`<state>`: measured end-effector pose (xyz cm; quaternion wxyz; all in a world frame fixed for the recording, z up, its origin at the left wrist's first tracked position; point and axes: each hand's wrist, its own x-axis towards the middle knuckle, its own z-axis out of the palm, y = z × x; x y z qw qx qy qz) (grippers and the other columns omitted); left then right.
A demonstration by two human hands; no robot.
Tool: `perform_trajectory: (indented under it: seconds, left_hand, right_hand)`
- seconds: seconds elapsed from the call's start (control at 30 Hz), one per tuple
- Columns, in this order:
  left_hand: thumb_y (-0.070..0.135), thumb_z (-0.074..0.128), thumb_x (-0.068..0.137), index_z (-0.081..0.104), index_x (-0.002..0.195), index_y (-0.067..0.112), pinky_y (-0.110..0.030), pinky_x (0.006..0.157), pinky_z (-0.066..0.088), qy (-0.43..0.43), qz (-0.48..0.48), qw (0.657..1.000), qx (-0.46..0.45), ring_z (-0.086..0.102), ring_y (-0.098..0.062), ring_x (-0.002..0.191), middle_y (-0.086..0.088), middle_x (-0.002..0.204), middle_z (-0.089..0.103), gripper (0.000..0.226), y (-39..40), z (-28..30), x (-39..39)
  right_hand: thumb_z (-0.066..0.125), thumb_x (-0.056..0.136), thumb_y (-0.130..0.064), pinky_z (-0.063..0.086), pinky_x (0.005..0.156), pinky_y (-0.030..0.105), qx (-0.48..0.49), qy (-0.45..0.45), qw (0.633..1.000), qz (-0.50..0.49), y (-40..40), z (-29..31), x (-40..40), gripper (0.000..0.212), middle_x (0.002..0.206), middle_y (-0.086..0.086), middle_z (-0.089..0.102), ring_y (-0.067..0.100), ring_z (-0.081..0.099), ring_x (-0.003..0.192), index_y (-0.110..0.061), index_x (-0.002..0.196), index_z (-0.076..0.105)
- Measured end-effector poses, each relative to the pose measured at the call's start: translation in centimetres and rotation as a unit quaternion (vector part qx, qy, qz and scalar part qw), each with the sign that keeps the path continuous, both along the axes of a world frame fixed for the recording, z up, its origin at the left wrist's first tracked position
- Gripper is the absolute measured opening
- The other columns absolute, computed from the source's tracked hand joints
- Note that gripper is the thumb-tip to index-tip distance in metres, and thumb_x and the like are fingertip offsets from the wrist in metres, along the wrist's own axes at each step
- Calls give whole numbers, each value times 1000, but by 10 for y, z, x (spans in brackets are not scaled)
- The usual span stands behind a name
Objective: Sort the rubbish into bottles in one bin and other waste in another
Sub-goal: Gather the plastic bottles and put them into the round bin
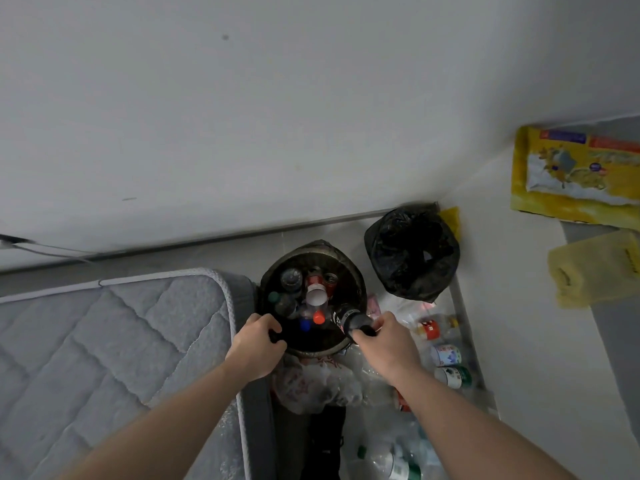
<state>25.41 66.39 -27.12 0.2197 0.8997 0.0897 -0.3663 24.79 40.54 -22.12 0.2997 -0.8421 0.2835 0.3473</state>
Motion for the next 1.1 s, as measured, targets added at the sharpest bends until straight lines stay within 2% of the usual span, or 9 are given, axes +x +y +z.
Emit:
perform_trajectory:
  seconds: [0.1, 0.23, 0.33, 0.47, 0.53, 0.7, 0.87, 0.97, 1.1]
  left_hand:
    - [27, 64, 84, 62, 107, 28, -28, 82, 47, -9, 1, 1000, -13, 59, -12, 89, 6, 110, 49, 23, 0, -4, -4]
    - [25, 64, 84, 63, 107, 28, -25, 79, 47, -9, 2, 1000, -22, 60, -11, 87, 7, 112, 49, 23, -5, -8, -4]
    - [25, 63, 86, 62, 110, 27, -24, 76, 45, -3, -2, 1000, -25, 59, -10, 87, 7, 114, 48, 24, -10, -7, -6]
    - [26, 62, 87, 61, 112, 28, -23, 76, 44, 10, -17, 999, -27, 59, -10, 89, 8, 118, 47, 25, -18, -2, -10]
    - [27, 61, 87, 61, 112, 28, -23, 75, 44, 14, -25, 999, -29, 59, -11, 90, 9, 118, 46, 25, -24, 1, -14]
    - [25, 58, 90, 61, 113, 28, -21, 74, 43, 30, -42, 998, -31, 56, -11, 93, 10, 116, 46, 23, -45, 5, -35]
    - [34, 59, 93, 61, 123, 26, -31, 92, 51, 72, -124, 989, -23, 60, -17, 108, 7, 130, 44, 31, -73, 6, -74]
    - [36, 57, 93, 62, 123, 27, -34, 94, 51, 97, -165, 981, -9, 61, -21, 111, 6, 133, 44, 31, -93, 5, -99]
    - [30, 55, 88, 59, 125, 28, -33, 96, 49, 119, -210, 970, 6, 55, -22, 123, 6, 132, 45, 38, -123, 5, -129]
  right_hand:
    - [64, 85, -50, 55, 73, 36, -3, -5, 1000, 11, 14, -11, 13, 31, 88, -8, 62, 15, 62, 80, -26, 95, 49]
    - [63, 87, -47, 53, 74, 35, 1, -3, 1000, 7, 30, -19, 23, 33, 99, -7, 59, 17, 61, 87, -25, 105, 48]
    - [63, 89, -43, 48, 74, 33, 16, 12, 1000, 13, 32, -18, 14, 33, 97, -9, 57, 17, 59, 87, -25, 113, 48]
    - [62, 87, -38, 56, 78, 38, 32, 31, 999, 3, 20, -16, -19, 30, 94, -7, 65, 16, 66, 84, -26, 112, 50]
    - [62, 88, -39, 57, 81, 38, 34, 47, 998, 4, 9, -14, -37, 37, 105, -5, 66, 18, 68, 89, -26, 121, 48]
    - [65, 92, -45, 46, 84, 27, 14, 69, 997, 19, -12, -4, -86, 56, 133, -5, 62, 17, 64, 113, -25, 140, 44]
    - [67, 90, -35, 48, 92, 29, 20, 87, 996, 3, -39, 8, -138, 51, 130, -5, 59, 19, 60, 114, -27, 136, 47]
    - [68, 86, -32, 49, 91, 31, 23, 94, 995, -28, -66, 10, -174, 62, 132, -2, 58, 21, 60, 113, -30, 141, 41]
    - [63, 87, -43, 48, 97, 35, 13, 111, 993, -30, -110, 8, -217, 55, 136, -1, 55, 23, 55, 122, -28, 138, 48]
